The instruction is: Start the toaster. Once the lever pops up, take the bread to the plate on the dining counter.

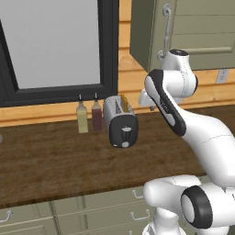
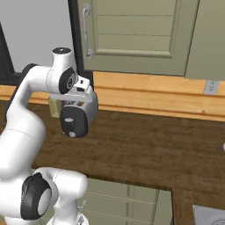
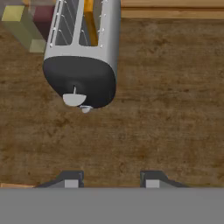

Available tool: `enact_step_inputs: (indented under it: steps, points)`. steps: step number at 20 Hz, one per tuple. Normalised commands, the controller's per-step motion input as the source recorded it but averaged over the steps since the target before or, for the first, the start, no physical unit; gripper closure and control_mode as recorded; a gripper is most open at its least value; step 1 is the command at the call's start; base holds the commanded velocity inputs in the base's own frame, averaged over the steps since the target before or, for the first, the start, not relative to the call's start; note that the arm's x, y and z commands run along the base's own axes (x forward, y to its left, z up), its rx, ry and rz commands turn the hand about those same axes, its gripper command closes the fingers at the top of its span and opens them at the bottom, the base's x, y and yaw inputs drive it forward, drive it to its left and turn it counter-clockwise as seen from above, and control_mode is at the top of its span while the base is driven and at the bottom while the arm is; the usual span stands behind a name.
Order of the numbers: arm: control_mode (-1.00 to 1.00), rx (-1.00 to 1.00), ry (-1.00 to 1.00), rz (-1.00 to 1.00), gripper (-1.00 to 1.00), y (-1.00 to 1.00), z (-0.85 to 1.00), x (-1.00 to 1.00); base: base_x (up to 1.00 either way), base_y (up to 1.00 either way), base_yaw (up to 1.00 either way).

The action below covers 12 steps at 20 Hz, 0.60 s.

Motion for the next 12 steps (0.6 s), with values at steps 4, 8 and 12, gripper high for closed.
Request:
enact_step_inputs:
  steps: [4, 8, 12]
  points:
    - [-1.0, 0.0, 0.0, 0.0, -1.0, 0.25, -0.05, -0.08, 0.0, 0.0, 0.0]
    - [-1.0, -0.01, -0.01, 0.0, -1.0, 0.58, -0.07, -0.1, 0.0, 0.0, 0.0]
    - [-1.0, -0.03, -0.08, 0.0, -1.0, 0.66, -0.14, 0.0, 0.0, 0.0, 0.0]
